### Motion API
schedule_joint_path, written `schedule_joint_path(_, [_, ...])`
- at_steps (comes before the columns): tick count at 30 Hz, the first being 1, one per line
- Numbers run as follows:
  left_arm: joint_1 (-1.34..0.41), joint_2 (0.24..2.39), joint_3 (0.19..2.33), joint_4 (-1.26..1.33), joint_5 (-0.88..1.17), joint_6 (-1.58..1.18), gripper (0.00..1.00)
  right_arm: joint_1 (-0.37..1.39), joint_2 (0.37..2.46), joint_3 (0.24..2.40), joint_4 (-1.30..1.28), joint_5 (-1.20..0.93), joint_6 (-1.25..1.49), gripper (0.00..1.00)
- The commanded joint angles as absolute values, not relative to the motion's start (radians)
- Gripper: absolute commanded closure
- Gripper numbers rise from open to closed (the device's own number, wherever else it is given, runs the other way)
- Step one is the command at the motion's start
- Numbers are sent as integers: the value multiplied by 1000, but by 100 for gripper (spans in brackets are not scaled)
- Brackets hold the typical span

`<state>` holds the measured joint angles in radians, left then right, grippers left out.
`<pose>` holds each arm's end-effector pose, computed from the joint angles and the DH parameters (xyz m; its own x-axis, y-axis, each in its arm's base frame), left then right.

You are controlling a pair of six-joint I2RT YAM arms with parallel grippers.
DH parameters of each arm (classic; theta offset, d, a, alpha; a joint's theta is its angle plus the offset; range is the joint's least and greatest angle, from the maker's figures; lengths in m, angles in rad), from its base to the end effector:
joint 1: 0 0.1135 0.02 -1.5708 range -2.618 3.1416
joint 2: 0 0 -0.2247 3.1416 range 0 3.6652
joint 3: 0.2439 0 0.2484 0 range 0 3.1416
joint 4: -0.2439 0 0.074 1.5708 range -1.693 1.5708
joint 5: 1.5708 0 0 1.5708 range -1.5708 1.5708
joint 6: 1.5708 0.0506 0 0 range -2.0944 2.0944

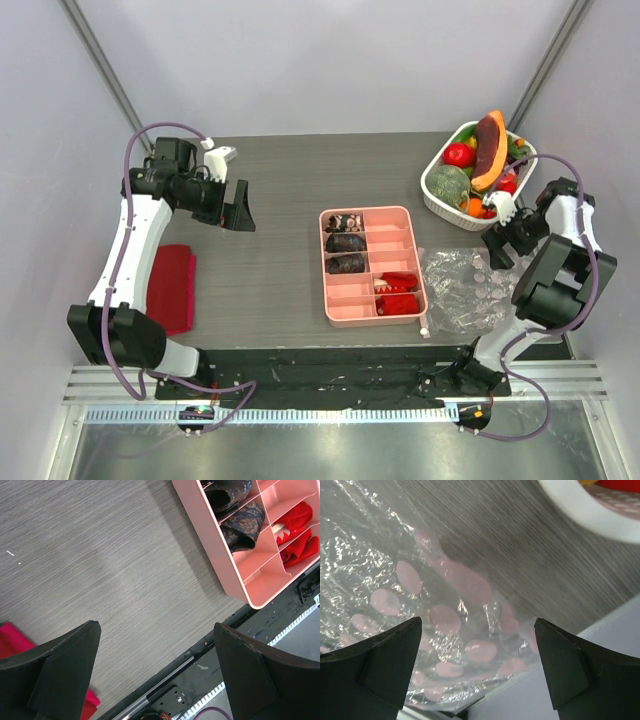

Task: Place the food in the zip-top bag and seal the zipper
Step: Open the zipper of the food storage bag at the center of the board.

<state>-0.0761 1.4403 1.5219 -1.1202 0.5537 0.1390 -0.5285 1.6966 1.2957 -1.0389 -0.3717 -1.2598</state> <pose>0.2827 -0.0482 0.3149 -0.8051 0.1796 -0.5653 0.4466 0.8108 -0.3784 0.2764 -0.1401 0.1775 -0.6703 -0.6358 -0.3828 -0.6839 0.7295 -0.0142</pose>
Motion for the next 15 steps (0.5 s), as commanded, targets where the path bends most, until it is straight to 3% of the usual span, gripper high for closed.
schedule_joint_path(1, [-81,1414,1525,-1101,555,140,0,-522,1739,1267,-982,-422,-1327,0])
schedule_joint_path(5, [-81,1414,1522,-1108,549,149,0,-522,1747,1201,-974,-403,-1356,9])
schedule_joint_path(8, [-81,1414,1508,-1109,566,150,0,-522,1717,1144,-974,-387,-1388,23])
schedule_joint_path(9, [-81,1416,1506,-1108,574,150,0,-522,1704,1122,-974,-384,-1391,43])
schedule_joint_path(11, [-81,1413,1503,-1112,592,149,0,-522,1663,1111,-980,-376,-1393,63])
schedule_joint_path(12, [-81,1411,1502,-1112,594,149,0,-523,1645,1114,-992,-374,-1397,81])
schedule_joint_path(15, [-81,1394,1493,-1115,598,150,0,-534,1560,1141,-1060,-383,-1417,99])
